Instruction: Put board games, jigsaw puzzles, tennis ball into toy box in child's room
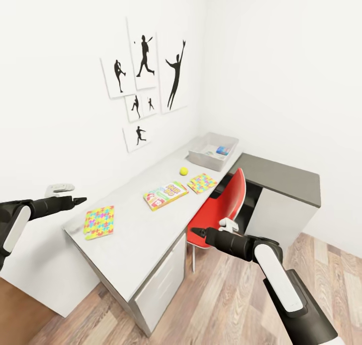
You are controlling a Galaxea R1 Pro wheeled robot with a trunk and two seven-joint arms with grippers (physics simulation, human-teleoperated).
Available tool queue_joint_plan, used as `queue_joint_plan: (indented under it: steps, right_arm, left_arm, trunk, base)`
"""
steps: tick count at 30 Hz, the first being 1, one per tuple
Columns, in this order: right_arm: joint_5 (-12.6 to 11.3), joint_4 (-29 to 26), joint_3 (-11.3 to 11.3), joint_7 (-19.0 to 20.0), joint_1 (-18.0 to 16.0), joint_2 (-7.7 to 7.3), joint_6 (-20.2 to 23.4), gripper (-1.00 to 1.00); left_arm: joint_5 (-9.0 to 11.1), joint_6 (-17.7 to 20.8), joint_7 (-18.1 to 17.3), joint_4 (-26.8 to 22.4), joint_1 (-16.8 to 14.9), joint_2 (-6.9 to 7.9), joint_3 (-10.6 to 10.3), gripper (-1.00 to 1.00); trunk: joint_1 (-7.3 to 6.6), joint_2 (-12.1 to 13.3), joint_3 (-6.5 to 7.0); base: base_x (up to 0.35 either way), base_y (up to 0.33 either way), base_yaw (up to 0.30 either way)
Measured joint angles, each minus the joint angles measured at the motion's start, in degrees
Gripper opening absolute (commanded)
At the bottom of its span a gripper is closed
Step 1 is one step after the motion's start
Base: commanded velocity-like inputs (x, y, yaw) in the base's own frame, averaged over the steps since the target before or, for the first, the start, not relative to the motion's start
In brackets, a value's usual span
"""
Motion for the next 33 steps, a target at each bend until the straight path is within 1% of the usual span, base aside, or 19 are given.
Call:
queue_joint_plan:
  steps: [6,16,24,33]
  right_arm:
    - [0.0,0.0,0.0,0.0,0.0,-0.04,0.0,1.0]
    - [0.0,0.0,0.0,0.0,0.0,-0.05,0.0,1.0]
    - [0.0,0.0,0.0,0.0,0.0,-0.05,0.0,1.0]
    - [0.0,0.0,0.0,0.0,0.0,-0.05,0.0,1.0]
  left_arm:
    - [0.0,0.0,0.0,0.0,0.0,0.03,0.0,1.0]
    - [0.0,0.0,0.0,0.0,0.0,0.03,0.0,1.0]
    - [0.0,0.0,0.0,0.0,0.0,0.04,0.0,1.0]
    - [-0.1,0.0,0.0,0.1,0.0,0.03,0.0,1.0]
  trunk:
    - [0.0,0.0,0.07]
    - [0.0,0.0,0.08]
    - [-0.01,0.0,0.08]
    - [0.0,0.0,0.08]
  base:
    - [0.0,0.107,-0.087]
    - [0.002,0.014,-0.006]
    - [0.127,0.089,0.0]
    - [0.022,0.013,0.0]
